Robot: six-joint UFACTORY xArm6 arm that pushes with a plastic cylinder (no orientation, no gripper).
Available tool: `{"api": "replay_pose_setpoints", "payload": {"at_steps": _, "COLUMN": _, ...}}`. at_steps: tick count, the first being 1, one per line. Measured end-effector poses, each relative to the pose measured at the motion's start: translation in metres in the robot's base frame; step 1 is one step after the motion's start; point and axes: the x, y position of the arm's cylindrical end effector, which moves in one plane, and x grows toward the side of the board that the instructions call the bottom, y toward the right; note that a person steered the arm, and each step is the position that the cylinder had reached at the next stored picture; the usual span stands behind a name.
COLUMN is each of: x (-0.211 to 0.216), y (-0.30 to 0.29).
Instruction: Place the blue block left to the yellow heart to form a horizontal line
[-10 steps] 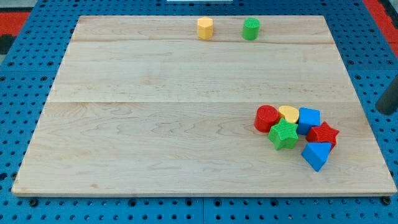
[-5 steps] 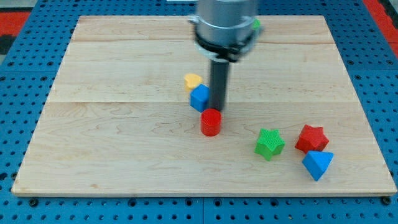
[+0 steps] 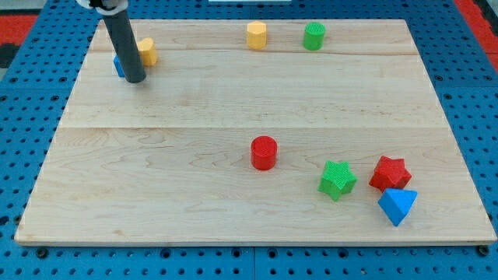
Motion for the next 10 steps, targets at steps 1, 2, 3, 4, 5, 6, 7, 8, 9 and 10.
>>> {"api": "replay_pose_setpoints", "payload": {"at_steps": 1, "x": -0.018, "y": -0.01}}
{"api": "replay_pose_setpoints", "payload": {"at_steps": 2, "x": -0.051, "y": -0.015}}
{"api": "replay_pose_setpoints", "payload": {"at_steps": 3, "x": -0.059, "y": 0.008}}
{"api": "replay_pose_setpoints", "payload": {"at_steps": 4, "x": -0.068, "y": 0.027}}
{"api": "replay_pose_setpoints", "payload": {"at_steps": 5, "x": -0.073, "y": 0.007}}
{"api": "replay_pose_setpoints", "payload": {"at_steps": 6, "x": -0.076, "y": 0.01}}
{"api": "replay_pose_setpoints", "payload": {"at_steps": 7, "x": -0.08, "y": 0.011}}
{"api": "replay_pose_setpoints", "payload": {"at_steps": 8, "x": -0.089, "y": 0.031}}
{"api": "replay_pose_setpoints", "payload": {"at_steps": 9, "x": -0.096, "y": 0.039}}
{"api": "replay_pose_setpoints", "payload": {"at_steps": 10, "x": -0.125, "y": 0.023}}
